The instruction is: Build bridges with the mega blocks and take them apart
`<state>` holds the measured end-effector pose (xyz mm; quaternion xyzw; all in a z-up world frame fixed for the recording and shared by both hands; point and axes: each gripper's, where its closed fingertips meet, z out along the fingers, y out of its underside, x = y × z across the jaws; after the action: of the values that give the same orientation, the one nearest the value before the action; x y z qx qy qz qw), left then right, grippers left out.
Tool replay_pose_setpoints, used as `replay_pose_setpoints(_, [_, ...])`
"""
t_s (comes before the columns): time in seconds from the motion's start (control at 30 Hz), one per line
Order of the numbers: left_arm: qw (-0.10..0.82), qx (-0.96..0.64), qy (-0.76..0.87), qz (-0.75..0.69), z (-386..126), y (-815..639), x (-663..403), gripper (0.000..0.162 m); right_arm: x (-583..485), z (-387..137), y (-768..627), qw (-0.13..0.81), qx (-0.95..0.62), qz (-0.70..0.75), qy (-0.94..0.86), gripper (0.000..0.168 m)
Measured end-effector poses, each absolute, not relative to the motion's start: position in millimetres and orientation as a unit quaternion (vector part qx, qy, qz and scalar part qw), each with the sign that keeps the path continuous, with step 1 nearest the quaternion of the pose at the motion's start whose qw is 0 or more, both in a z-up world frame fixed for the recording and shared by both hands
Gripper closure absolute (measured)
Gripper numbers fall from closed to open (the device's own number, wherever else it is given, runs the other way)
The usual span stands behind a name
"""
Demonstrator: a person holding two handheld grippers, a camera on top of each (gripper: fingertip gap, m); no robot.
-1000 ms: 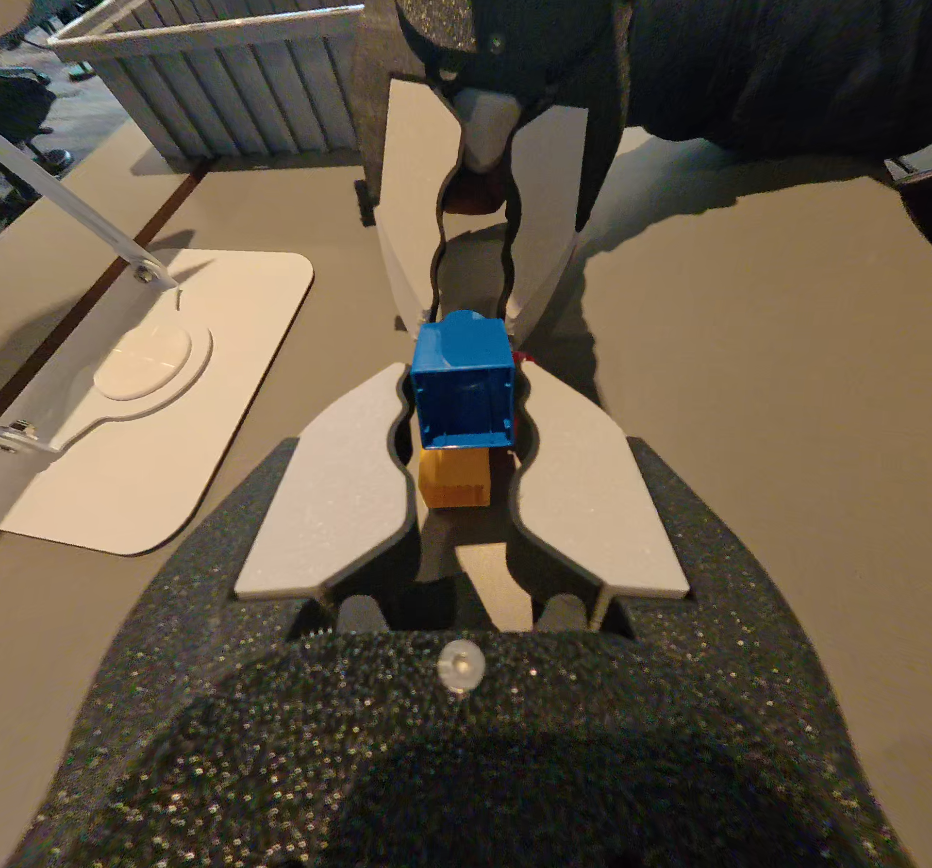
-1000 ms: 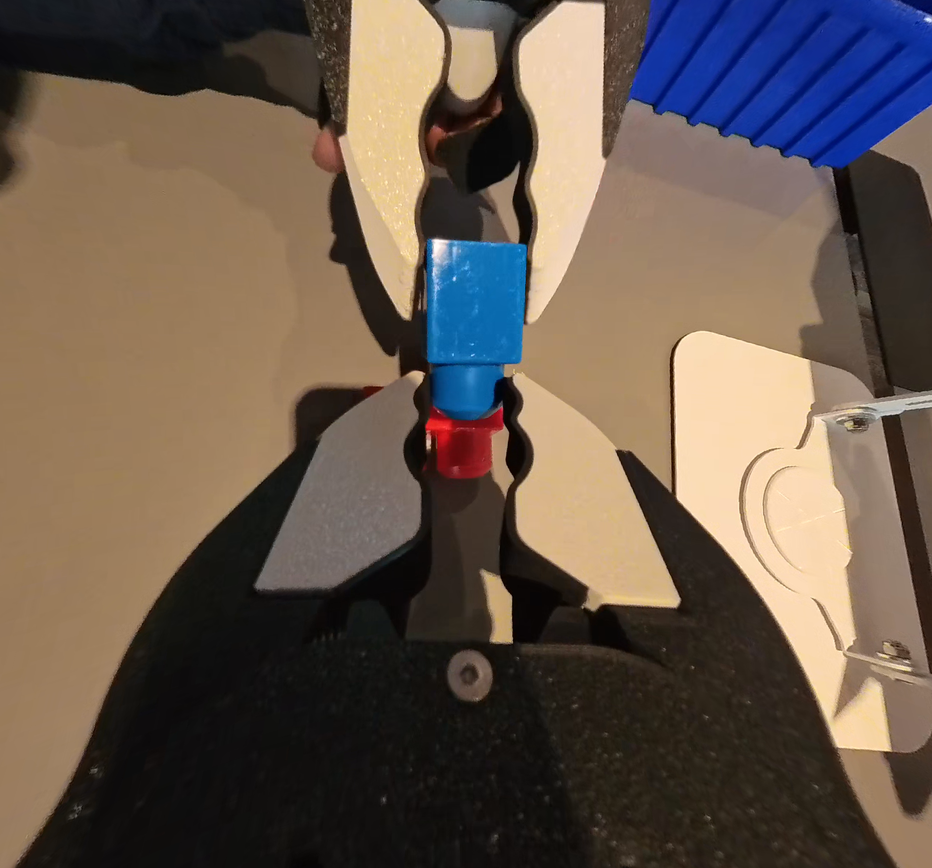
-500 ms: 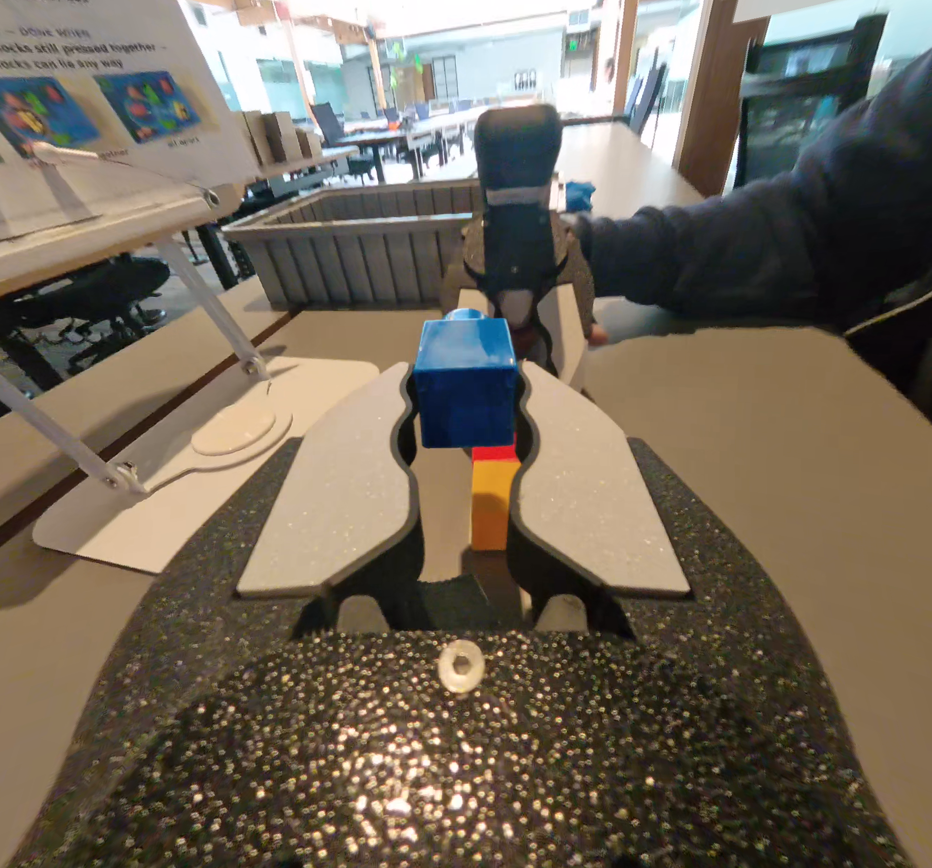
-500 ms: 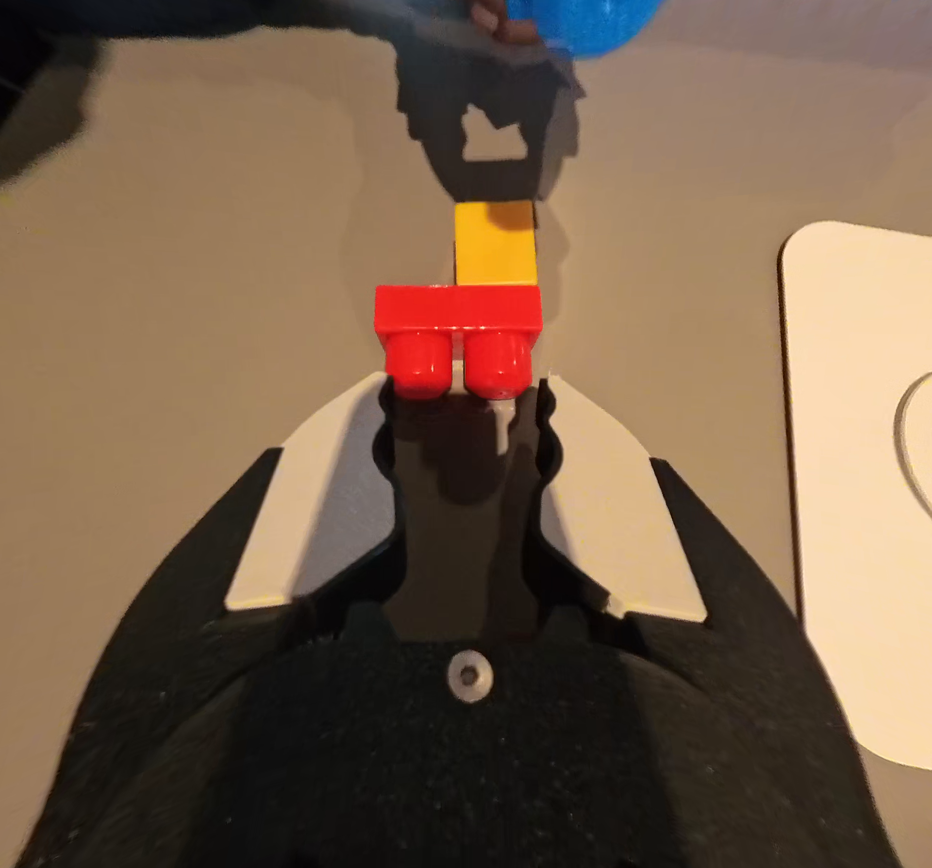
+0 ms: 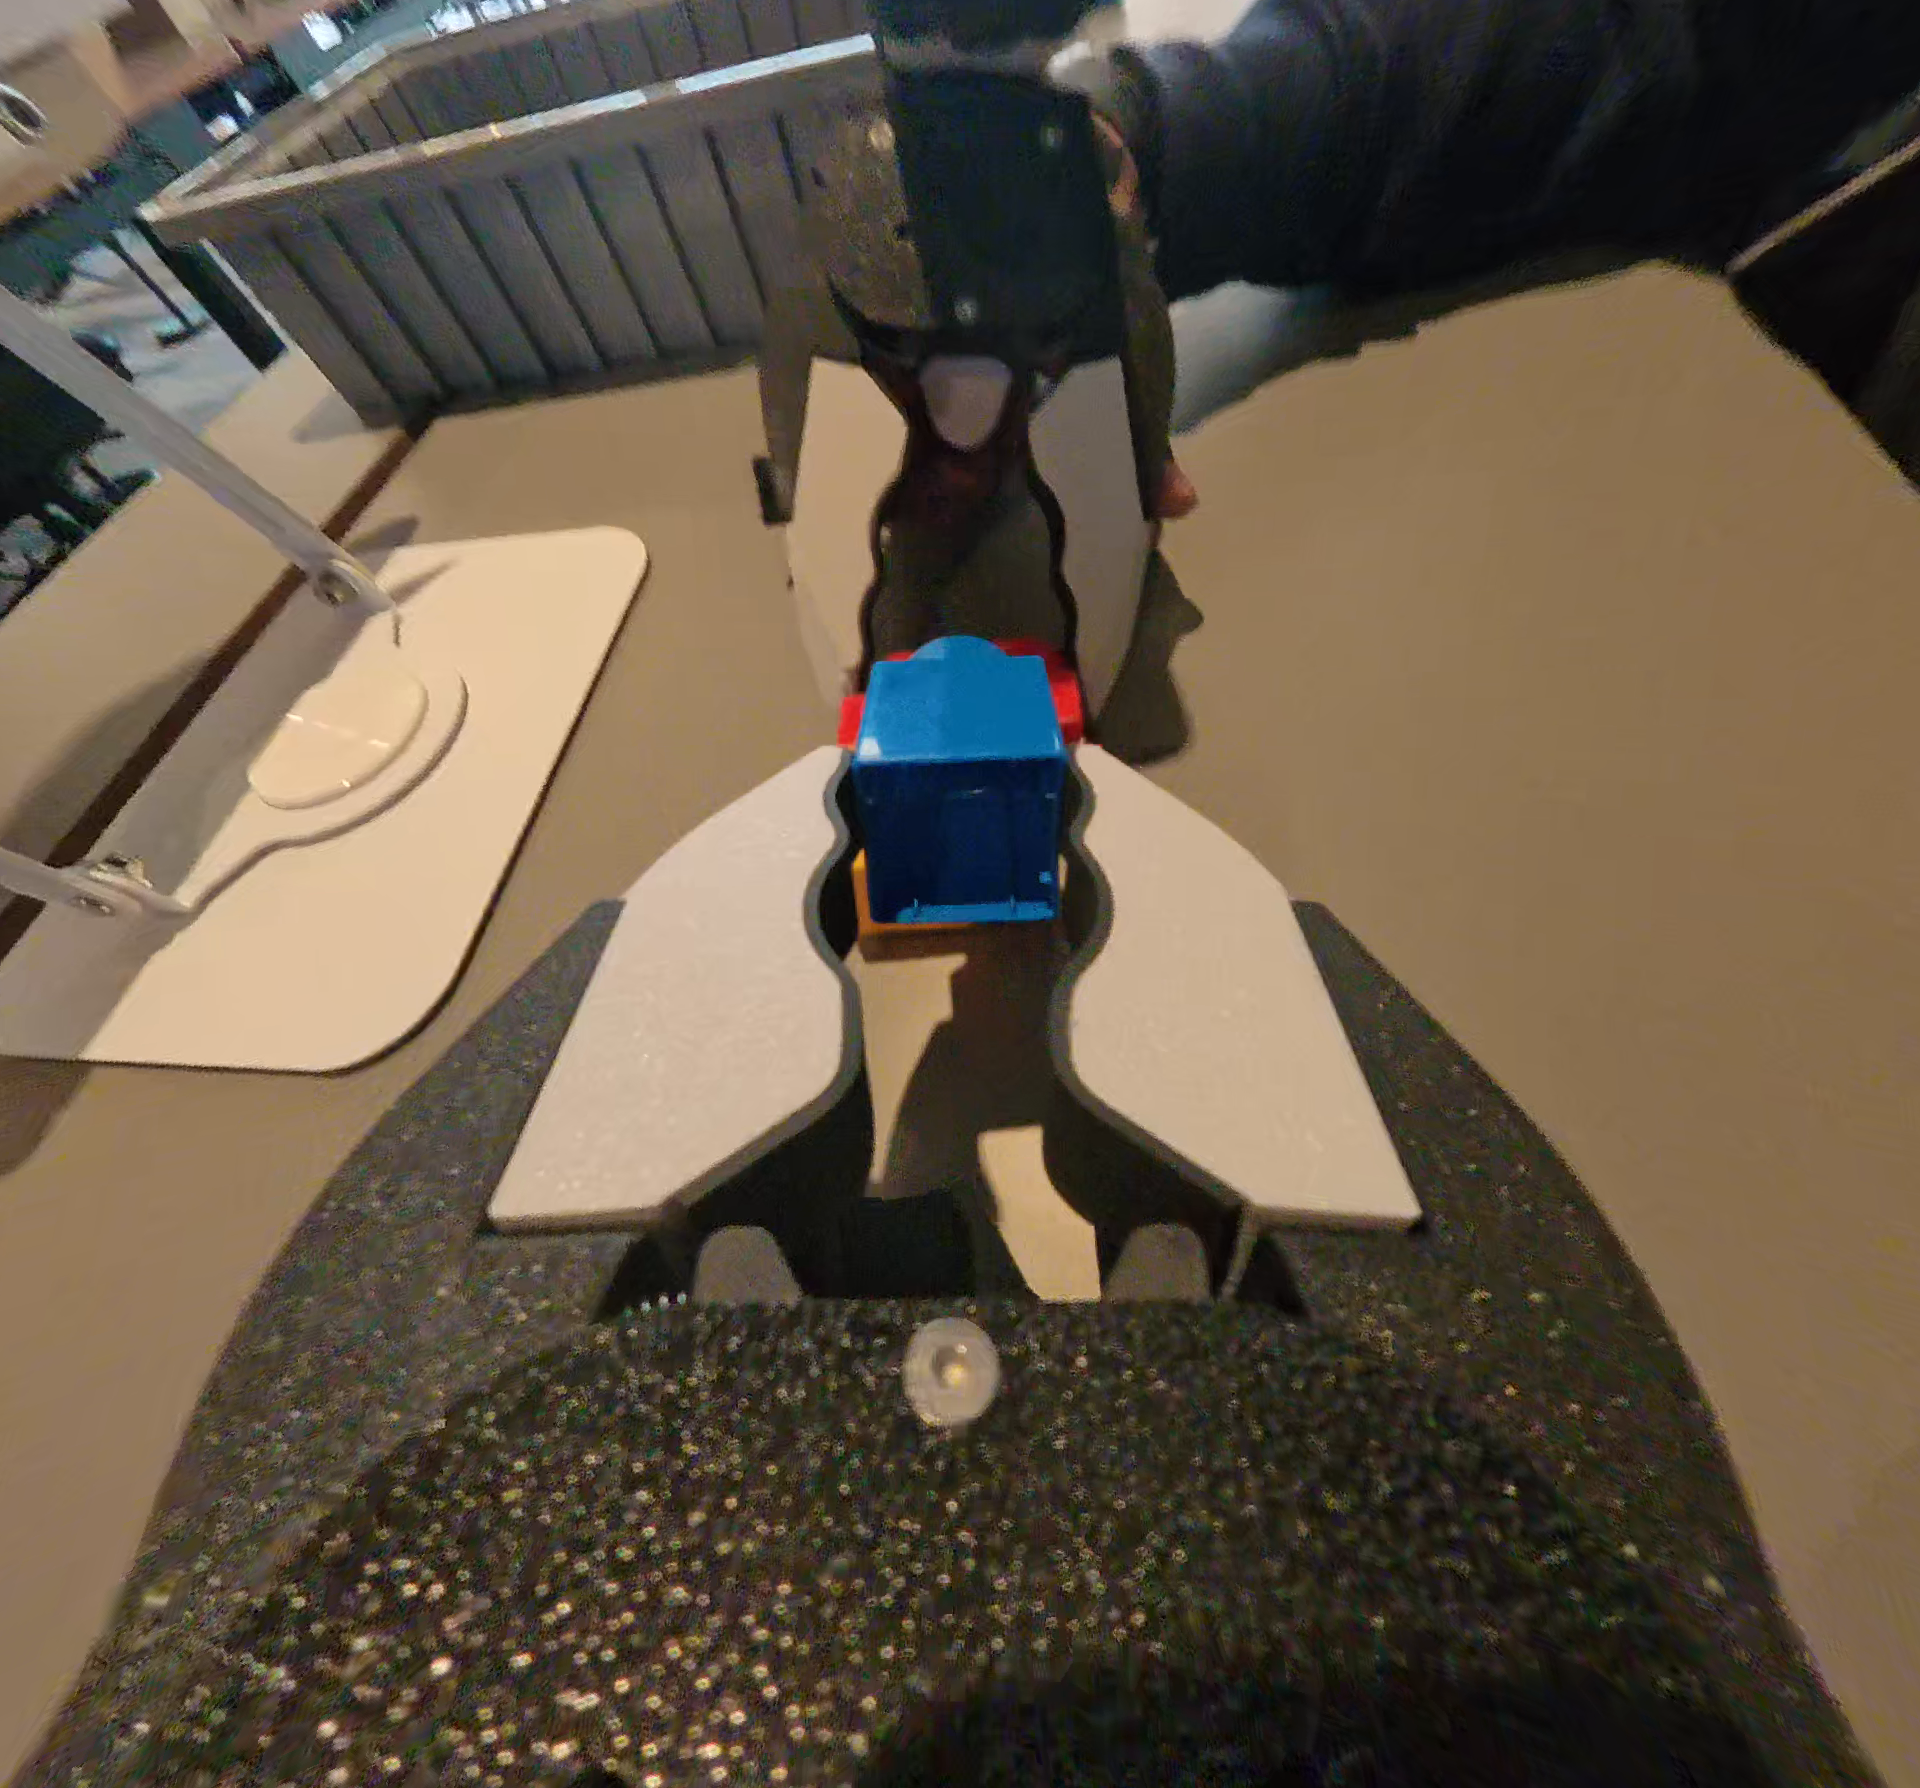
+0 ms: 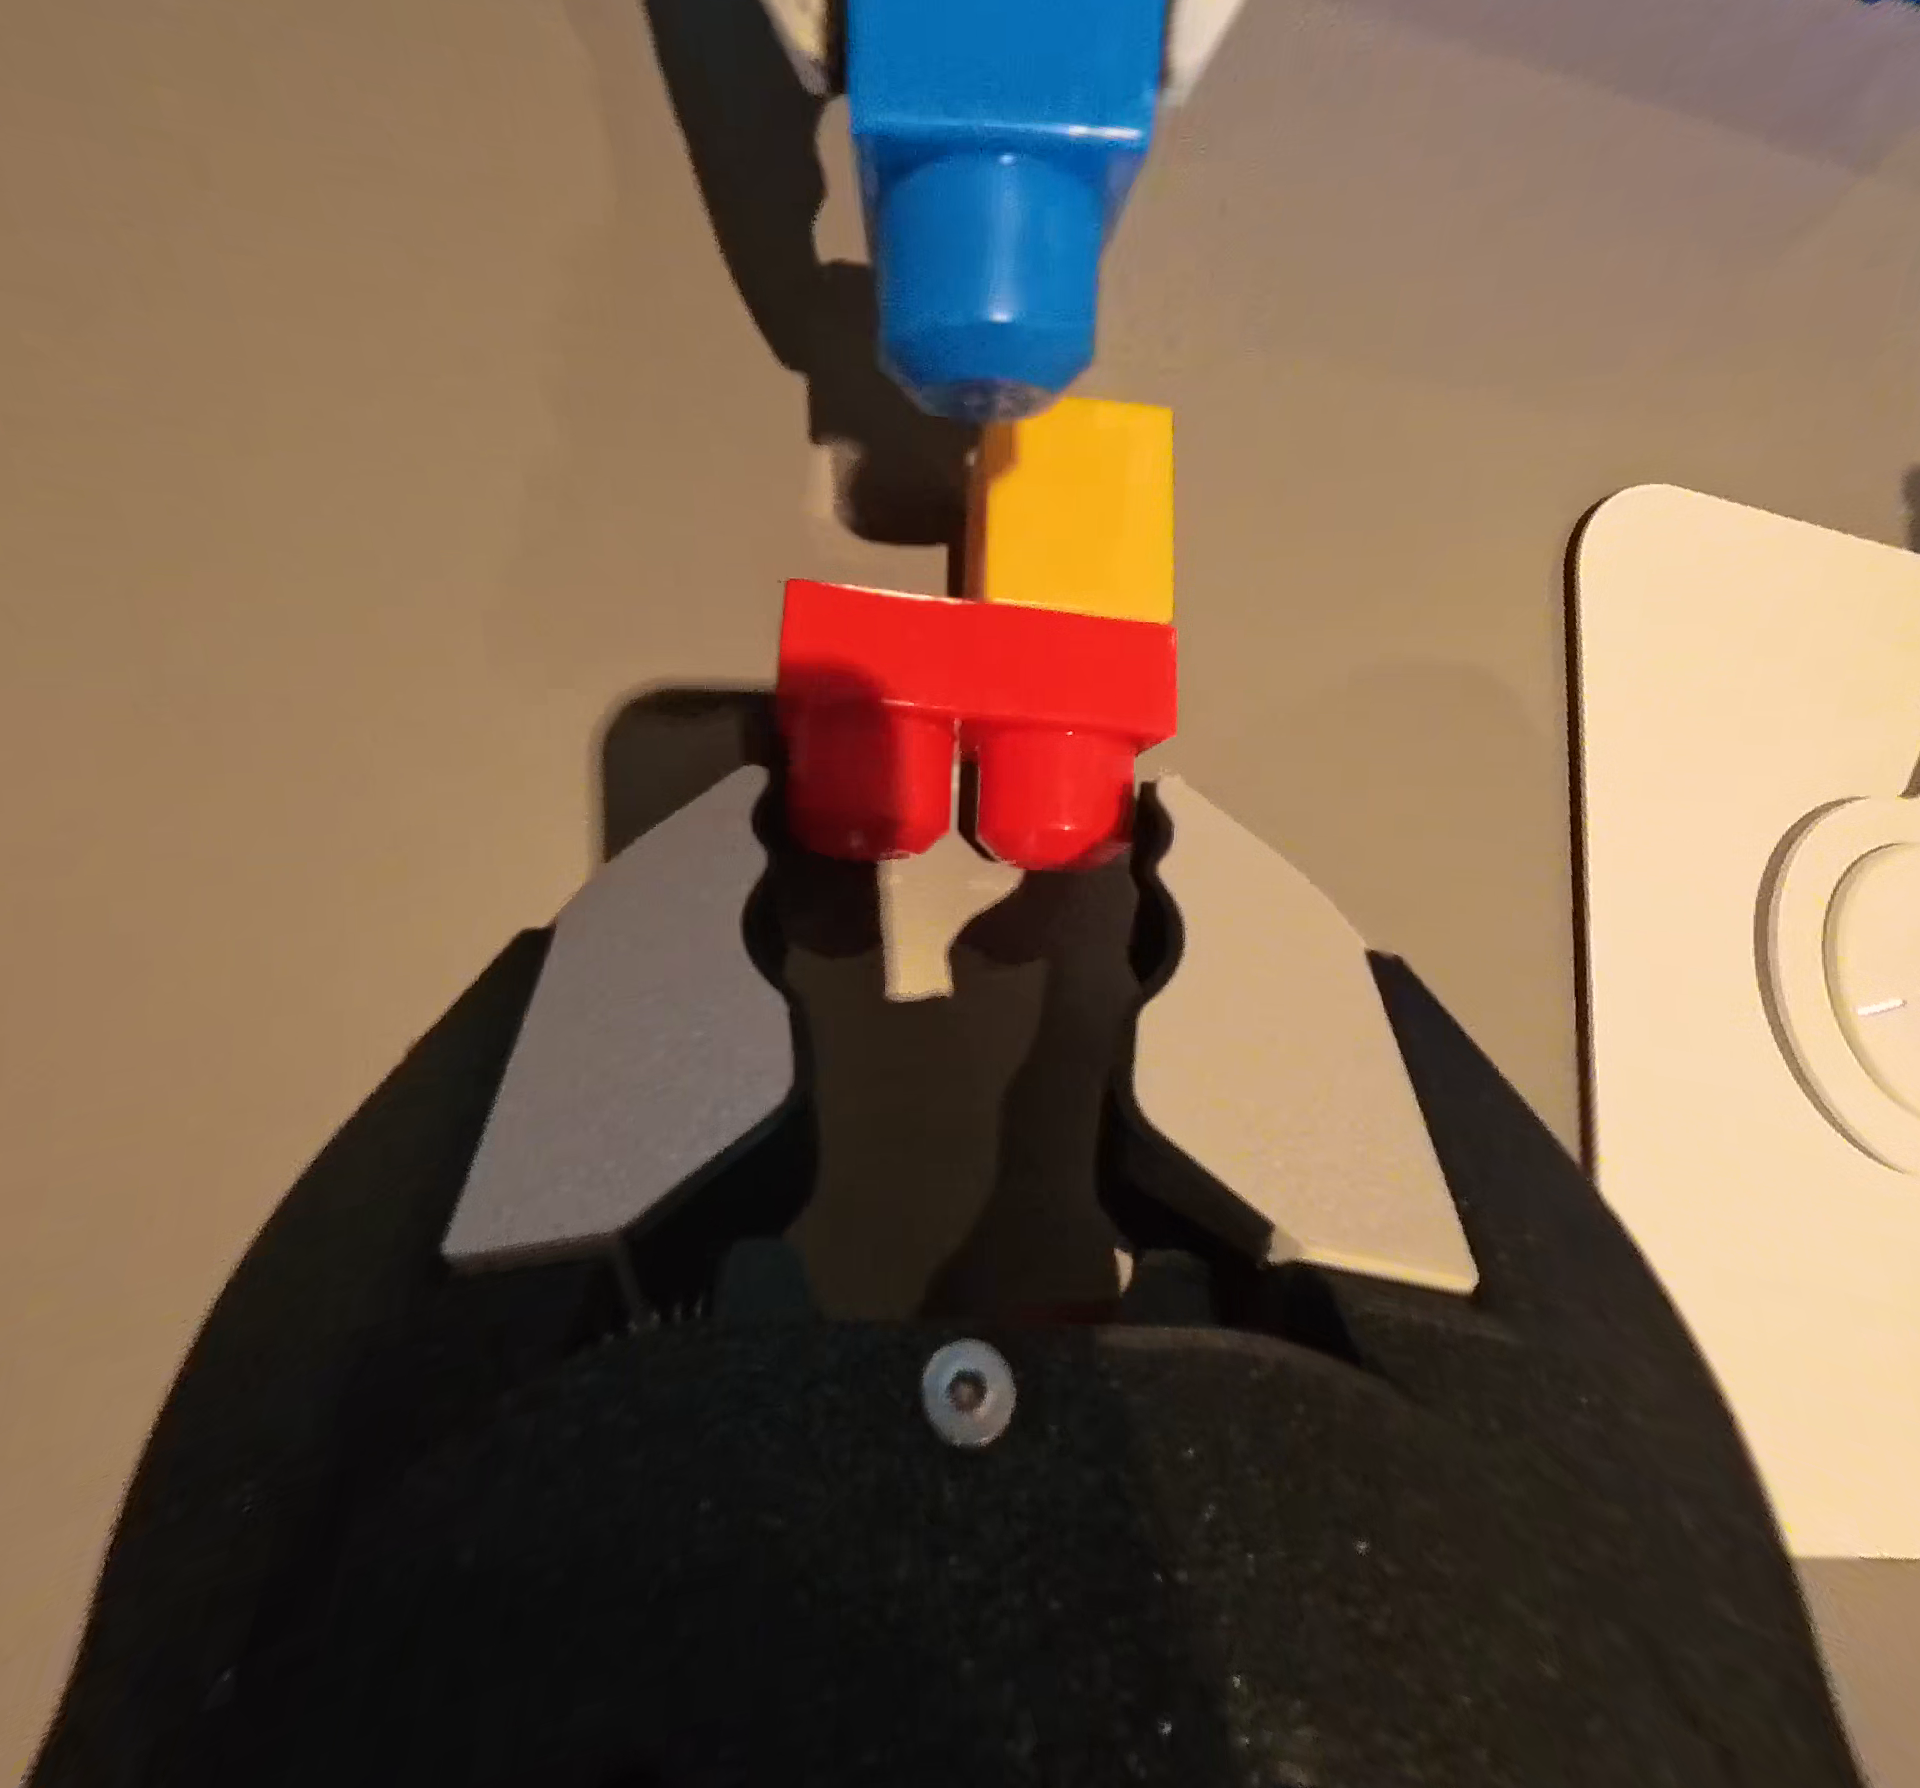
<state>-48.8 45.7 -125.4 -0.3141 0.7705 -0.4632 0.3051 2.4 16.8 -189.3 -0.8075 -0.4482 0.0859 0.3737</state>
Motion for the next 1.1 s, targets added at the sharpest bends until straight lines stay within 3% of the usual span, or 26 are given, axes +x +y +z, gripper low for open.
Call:
replay_pose_setpoints(0.73, [0.24,-0.368,0.834,-0.333,-187.8,52.2,-49.0,0.126,16.9,-190.5,17.7,0.362,-0.825,0.087,-0.425,0.104])
replay_pose_setpoints(1.1, [0.242,-0.366,0.834,-0.335,-177.7,54.7,-61.5,0.128,15.5,-191.2,13.2,0.351,-0.824,0.094,-0.434,0.104])
